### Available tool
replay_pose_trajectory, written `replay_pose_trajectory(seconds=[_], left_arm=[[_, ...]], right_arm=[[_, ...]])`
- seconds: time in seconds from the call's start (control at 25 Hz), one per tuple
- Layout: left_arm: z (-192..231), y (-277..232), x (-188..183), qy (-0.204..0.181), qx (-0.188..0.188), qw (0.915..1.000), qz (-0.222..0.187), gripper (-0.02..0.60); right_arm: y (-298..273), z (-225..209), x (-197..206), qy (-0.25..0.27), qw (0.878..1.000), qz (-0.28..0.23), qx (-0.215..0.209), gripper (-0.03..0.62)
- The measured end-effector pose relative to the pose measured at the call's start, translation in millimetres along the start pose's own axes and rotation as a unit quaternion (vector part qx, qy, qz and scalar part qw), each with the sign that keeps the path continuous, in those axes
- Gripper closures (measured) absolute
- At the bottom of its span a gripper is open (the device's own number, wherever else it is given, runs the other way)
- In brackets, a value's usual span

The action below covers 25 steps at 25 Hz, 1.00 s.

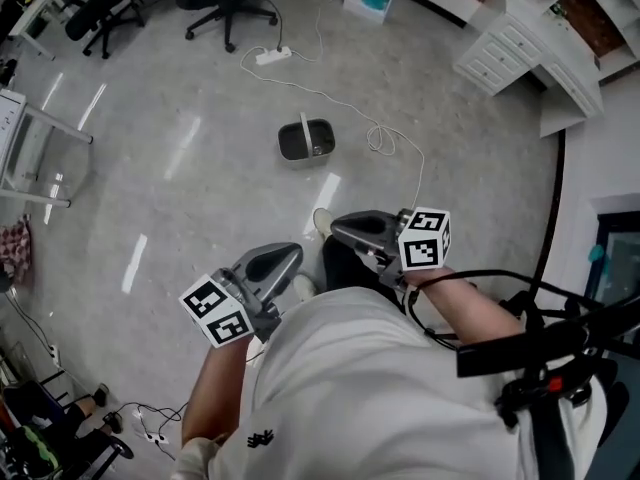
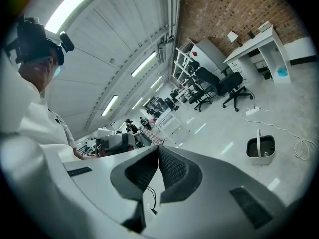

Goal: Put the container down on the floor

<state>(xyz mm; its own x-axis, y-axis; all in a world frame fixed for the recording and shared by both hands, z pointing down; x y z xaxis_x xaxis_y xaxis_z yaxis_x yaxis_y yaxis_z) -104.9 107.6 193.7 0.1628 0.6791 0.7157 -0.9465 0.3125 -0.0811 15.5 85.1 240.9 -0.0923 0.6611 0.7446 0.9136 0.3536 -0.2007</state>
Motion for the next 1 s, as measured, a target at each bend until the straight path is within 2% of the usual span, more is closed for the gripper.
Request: replay_pose_trajectory(seconds=[0.24, 0.56, 1.0], left_arm=[[-26, 21, -2, -0.016, -0.007, 0.9997, -0.018, 0.572], [-43, 38, 14, -0.028, 0.003, 0.9995, -0.015, 0.572], [-42, 52, 18, -0.036, -0.017, 0.9989, -0.025, 0.572]], right_arm=[[1, 45, -2, 0.037, 0.999, -0.004, 0.0, 0.576], [-2, 81, 15, 0.062, 0.998, -0.003, 0.0, 0.577], [-8, 92, 18, 0.078, 0.997, 0.0, -0.013, 0.577]])
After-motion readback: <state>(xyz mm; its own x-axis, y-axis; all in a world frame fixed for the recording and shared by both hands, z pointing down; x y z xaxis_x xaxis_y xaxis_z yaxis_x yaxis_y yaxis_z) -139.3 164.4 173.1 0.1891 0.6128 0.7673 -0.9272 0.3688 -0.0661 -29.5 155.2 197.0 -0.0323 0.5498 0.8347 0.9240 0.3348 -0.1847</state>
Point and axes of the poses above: the fingertips, and each gripper's own axes: y backward along the fingers, z to its left, x out of its underside, the point moved 3 cm from there along y, backward along the fingers, and after that the axes turned 4 degrees about y, right-handed, at the moved point
